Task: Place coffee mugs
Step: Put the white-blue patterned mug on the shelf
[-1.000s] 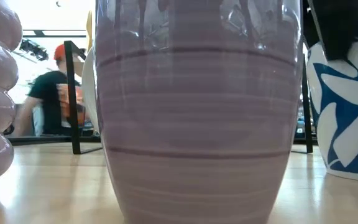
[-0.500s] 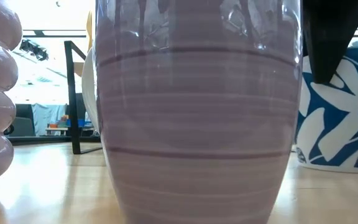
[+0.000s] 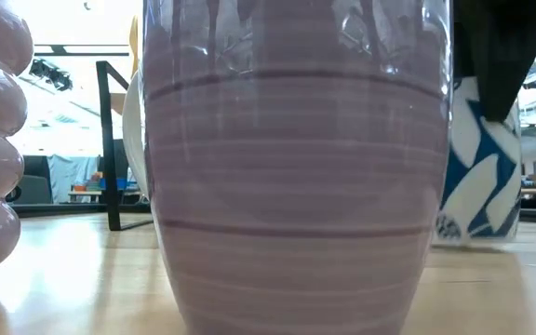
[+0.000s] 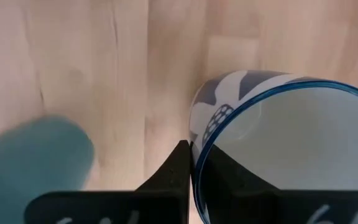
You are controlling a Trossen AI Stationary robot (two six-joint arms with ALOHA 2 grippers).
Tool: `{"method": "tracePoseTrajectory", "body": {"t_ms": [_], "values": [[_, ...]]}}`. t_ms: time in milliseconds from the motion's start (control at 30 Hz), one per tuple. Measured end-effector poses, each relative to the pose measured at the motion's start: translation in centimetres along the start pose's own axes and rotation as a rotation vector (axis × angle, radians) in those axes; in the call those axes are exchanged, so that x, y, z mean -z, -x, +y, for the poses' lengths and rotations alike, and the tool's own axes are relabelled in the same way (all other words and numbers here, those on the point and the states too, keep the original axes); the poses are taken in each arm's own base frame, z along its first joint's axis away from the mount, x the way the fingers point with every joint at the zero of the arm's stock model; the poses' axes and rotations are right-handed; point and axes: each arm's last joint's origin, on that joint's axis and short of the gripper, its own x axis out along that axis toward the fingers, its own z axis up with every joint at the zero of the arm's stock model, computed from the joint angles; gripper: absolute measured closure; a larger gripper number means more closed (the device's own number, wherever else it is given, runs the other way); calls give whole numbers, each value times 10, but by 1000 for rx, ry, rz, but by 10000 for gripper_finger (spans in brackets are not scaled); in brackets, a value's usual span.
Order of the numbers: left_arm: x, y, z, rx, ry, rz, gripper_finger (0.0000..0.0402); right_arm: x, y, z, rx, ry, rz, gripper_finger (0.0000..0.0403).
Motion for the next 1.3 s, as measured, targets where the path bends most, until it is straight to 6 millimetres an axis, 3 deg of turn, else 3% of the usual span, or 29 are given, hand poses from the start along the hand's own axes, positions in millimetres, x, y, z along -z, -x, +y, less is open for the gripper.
{"method": "tracePoseTrajectory", "body": {"t_ms": [267,533,633,933,1300], "values": [[0,0,0,0,5,0,285,25,52,-12,-32,60,-92,375],[0,0,0,0,39,0,285,69,122,-29,-74,155,-319,373],[0,0,0,0,62,-1,285,83,139,-36,-77,194,-380,373],[0,0,0,0,98,-1,285,98,166,-52,96,389,-340,373],[0,0,1,-33,154,-7,285,89,170,-104,152,534,-240,373]]}}
